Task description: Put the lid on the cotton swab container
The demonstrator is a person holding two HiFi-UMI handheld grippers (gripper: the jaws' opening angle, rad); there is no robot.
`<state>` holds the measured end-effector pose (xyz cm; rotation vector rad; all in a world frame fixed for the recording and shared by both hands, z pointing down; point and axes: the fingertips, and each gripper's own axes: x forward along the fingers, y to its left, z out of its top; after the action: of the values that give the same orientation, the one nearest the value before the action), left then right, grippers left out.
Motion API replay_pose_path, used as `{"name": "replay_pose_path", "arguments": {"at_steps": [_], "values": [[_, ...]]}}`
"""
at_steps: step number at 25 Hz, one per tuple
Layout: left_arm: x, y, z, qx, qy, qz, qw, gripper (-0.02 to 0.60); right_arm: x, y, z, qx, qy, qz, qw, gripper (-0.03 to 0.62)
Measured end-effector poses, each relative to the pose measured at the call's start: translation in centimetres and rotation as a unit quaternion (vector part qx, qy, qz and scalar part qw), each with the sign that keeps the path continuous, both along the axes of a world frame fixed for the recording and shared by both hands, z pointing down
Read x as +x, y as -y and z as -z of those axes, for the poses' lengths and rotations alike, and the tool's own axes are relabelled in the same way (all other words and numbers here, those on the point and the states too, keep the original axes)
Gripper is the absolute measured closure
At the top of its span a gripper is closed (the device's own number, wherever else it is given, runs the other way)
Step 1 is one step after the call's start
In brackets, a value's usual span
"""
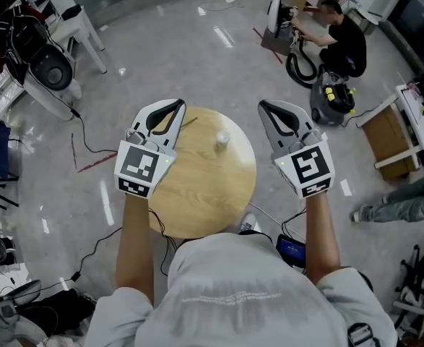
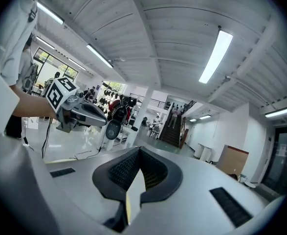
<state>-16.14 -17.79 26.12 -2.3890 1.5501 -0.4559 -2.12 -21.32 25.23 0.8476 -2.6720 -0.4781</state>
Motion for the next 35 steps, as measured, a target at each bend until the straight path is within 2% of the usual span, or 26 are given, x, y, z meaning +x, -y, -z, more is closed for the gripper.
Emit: {"name": "replay_pose_path", "arguments": {"at_steps": [5, 16, 35], "values": [[0.6, -0.5, 0.9, 0.011, 0.013, -0.003, 0.9999, 0.562, 0.1, -0.4, 0.6, 0.007, 0.001, 0.001, 1.000, 0.568], [1.9, -0.5, 2.0, 0.024, 0.012, -0.014, 0.9995, 0.562, 0.3, -0.2, 0.4, 0.001, -0.003, 0.005, 1.000, 0.568], [1.8, -0.6, 1.2, 0.013, 0.009, -0.018, 0.9997, 0.561, -0.1, -0.2, -0.5, -0.006, -0.003, 0.007, 1.000, 0.568]]}}
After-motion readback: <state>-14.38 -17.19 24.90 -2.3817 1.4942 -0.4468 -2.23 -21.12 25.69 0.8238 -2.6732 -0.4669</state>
